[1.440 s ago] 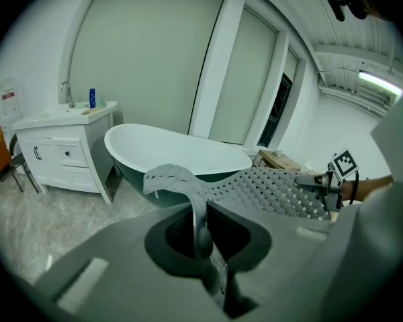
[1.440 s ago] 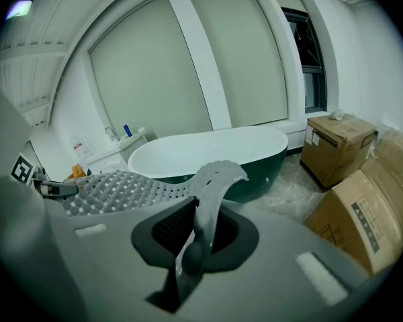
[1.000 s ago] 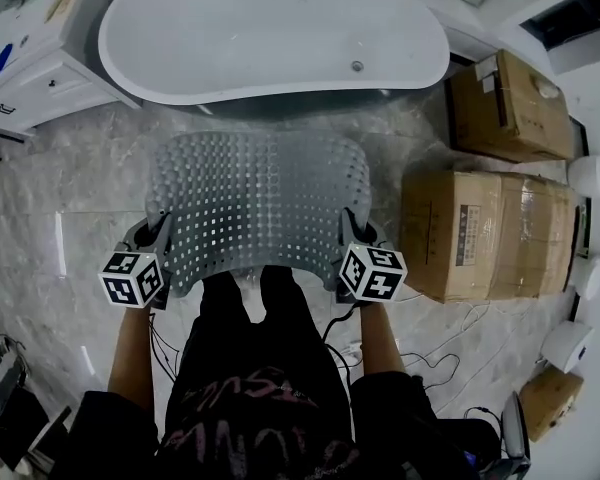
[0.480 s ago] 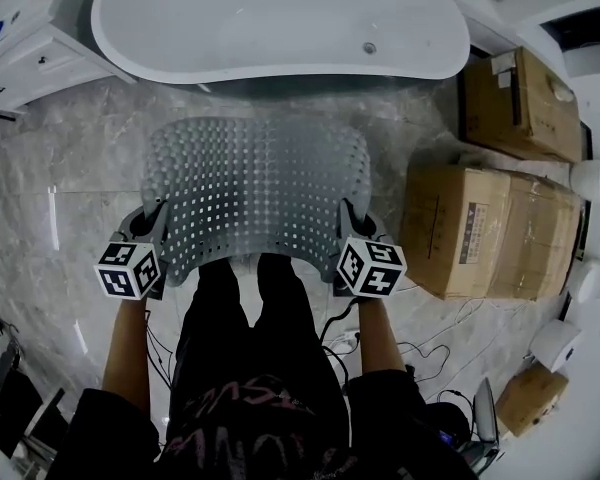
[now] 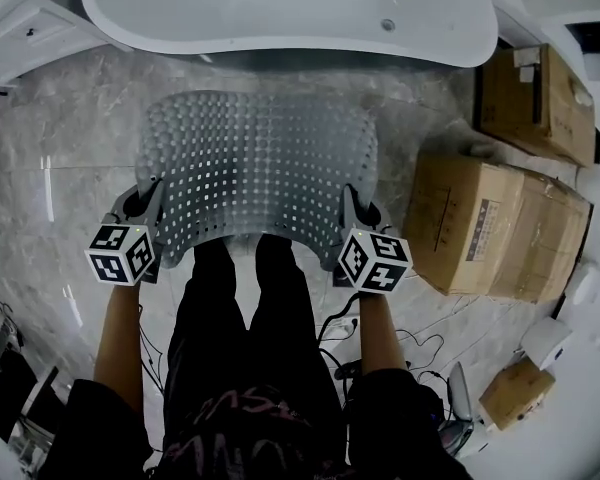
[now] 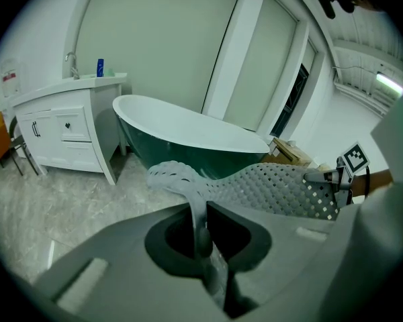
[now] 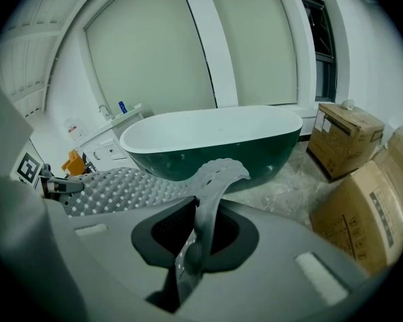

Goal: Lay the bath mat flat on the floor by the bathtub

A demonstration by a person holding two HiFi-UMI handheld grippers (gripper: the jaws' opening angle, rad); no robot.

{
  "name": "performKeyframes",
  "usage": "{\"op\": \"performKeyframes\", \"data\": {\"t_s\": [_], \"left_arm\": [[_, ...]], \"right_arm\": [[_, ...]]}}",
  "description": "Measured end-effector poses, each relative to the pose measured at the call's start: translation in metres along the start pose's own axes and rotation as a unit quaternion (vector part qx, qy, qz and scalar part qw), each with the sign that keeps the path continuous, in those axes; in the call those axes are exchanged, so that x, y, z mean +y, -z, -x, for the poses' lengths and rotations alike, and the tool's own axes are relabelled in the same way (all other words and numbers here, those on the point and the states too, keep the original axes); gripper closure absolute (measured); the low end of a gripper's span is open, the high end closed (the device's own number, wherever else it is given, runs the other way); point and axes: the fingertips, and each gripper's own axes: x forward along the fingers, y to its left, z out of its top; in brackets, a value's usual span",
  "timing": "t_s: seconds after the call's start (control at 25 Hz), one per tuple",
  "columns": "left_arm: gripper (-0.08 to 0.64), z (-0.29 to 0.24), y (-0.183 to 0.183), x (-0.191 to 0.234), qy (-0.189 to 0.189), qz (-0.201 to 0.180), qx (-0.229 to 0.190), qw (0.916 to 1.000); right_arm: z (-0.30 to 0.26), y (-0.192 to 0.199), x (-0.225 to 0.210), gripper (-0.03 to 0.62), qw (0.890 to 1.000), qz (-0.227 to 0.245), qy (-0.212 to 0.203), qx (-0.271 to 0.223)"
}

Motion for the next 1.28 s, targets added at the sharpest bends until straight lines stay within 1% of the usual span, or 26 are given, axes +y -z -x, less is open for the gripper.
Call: {"op": "performKeyframes", "data": {"t_s": [0.36, 0.64, 0.84, 1.28], "left_arm": [[0.540, -0.035, 0.025, 0.024, -0.001, 0.006, 0.011, 0.9999], [0.540, -0.067, 0.041, 0.039, -0.005, 0.003, 0.017, 0.9998], [0.540, -0.089, 0.055, 0.051, -0.007, 0.007, 0.022, 0.9997], [0.540, -0.142, 0.093, 0.071, -0.004, 0.008, 0.037, 0.9993]], "right_arm": [[-0.038, 0.020, 0.001, 0.546, 1.000, 0.001, 0.002, 0.009], [-0.070, 0.035, -0.003, 0.546, 1.000, 0.005, -0.004, 0.016], [-0.096, 0.045, -0.003, 0.546, 1.000, 0.006, -0.008, 0.022], [-0.146, 0.078, -0.016, 0.546, 0.999, 0.013, -0.013, 0.033]]}}
